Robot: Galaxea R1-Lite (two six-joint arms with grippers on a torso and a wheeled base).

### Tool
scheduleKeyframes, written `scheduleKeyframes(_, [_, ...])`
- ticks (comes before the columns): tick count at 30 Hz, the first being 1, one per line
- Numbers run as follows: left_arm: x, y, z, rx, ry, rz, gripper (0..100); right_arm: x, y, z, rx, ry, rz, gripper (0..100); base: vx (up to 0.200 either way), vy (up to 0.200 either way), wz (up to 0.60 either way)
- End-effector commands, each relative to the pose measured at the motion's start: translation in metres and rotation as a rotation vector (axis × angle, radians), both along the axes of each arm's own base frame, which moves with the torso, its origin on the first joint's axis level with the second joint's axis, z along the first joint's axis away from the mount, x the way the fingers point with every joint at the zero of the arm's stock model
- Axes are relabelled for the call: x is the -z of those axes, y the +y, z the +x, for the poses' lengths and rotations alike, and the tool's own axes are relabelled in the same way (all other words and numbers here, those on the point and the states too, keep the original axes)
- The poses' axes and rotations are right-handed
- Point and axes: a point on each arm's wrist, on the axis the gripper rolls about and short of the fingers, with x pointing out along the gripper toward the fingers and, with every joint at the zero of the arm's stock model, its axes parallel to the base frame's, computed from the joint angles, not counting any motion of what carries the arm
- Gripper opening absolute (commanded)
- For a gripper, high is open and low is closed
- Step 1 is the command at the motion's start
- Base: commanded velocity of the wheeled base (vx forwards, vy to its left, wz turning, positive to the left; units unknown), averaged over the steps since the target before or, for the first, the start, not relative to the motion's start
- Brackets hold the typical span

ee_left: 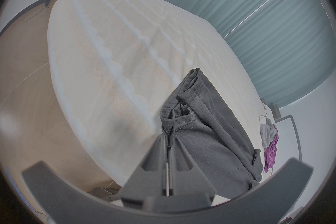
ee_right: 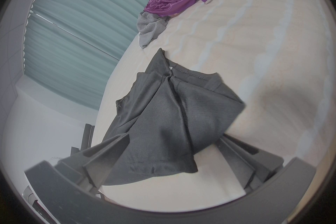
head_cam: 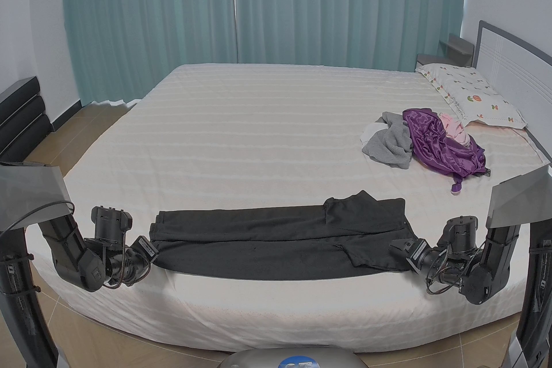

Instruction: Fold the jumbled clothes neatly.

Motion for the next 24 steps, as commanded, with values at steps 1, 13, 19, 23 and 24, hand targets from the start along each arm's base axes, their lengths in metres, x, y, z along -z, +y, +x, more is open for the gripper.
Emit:
scheduleKeyframes(1, [0.000, 0.000, 0.000, 0.000, -0.001, -0.001, 0, 0.011, 0.003, 0.005, -0.003, 0.015, -0.009, 0, 0.000, 0.000, 0.00])
scheduleKeyframes(13, [-0.006, 0.002, 0.000, -0.010, -0.020, 0.000, 0, -0.007, 0.003, -0.006, 0.010, -0.017, -0.014, 0, 0.000, 0.000, 0.00])
scheduleKeyframes(19, [-0.019, 0.005, -0.001, -0.013, -0.055, 0.000, 0, -0.019, 0.001, -0.014, 0.013, -0.031, -0.008, 0, 0.000, 0.000, 0.00])
scheduleKeyframes(23, [-0.022, 0.005, -0.004, -0.011, -0.061, 0.001, 0, -0.019, 0.000, -0.020, 0.012, -0.016, -0.011, 0, 0.000, 0.000, 0.00])
scheduleKeyframes(24, [-0.022, 0.006, -0.004, -0.013, -0.061, 0.001, 0, -0.019, 0.000, -0.022, 0.012, -0.012, -0.012, 0, 0.000, 0.000, 0.00])
